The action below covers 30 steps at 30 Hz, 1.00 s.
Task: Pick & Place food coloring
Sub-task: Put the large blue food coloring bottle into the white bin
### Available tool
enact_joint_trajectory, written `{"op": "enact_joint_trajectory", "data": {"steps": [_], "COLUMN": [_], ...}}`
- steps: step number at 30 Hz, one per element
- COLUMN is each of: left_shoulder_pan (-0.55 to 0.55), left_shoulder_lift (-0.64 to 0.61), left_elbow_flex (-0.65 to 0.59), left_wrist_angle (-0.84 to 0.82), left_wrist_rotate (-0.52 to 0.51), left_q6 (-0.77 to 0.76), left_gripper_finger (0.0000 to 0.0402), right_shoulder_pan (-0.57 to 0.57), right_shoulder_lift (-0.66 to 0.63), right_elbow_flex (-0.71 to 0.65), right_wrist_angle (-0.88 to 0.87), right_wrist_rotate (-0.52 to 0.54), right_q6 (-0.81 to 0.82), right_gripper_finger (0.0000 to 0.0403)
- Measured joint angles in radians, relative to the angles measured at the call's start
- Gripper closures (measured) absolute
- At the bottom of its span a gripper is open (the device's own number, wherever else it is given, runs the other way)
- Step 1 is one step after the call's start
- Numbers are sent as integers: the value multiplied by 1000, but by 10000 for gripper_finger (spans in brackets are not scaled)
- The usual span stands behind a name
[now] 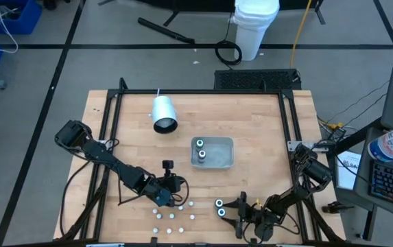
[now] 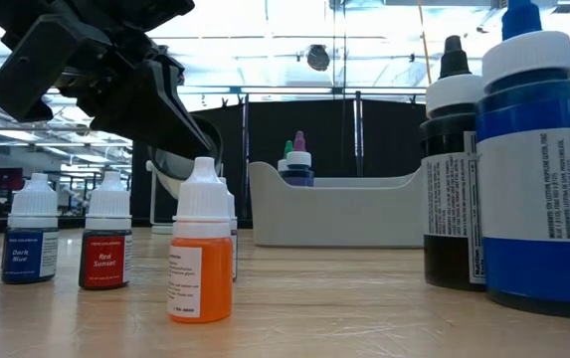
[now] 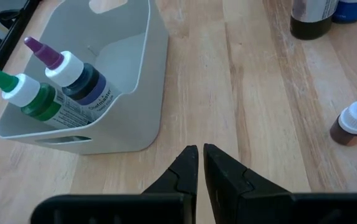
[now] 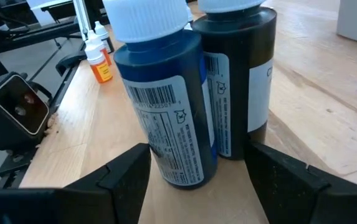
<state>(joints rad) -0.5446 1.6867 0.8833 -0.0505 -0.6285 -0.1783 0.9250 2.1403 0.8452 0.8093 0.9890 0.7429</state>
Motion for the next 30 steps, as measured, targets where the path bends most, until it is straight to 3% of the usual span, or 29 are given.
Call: {"op": "enact_joint_trajectory", "data": {"steps": [18, 30], "left_shoulder_pan": [1, 1], "left_shoulder_lift": [0, 0], "left_elbow_flex": [0, 0], "left_wrist_angle": [1, 1], "left_wrist_rotate": [0, 0], "left_q6": [0, 0], "left_gripper_finger": [366, 366], "right_shoulder_pan": [-8, -8], "right_shoulder_lift": [0, 2], "right_elbow_flex": [17, 17], "right_wrist_angle": [0, -15], "right_wrist_rotate": [-50, -50], "right_q6": [0, -31], "right_gripper_finger": [158, 222]}}
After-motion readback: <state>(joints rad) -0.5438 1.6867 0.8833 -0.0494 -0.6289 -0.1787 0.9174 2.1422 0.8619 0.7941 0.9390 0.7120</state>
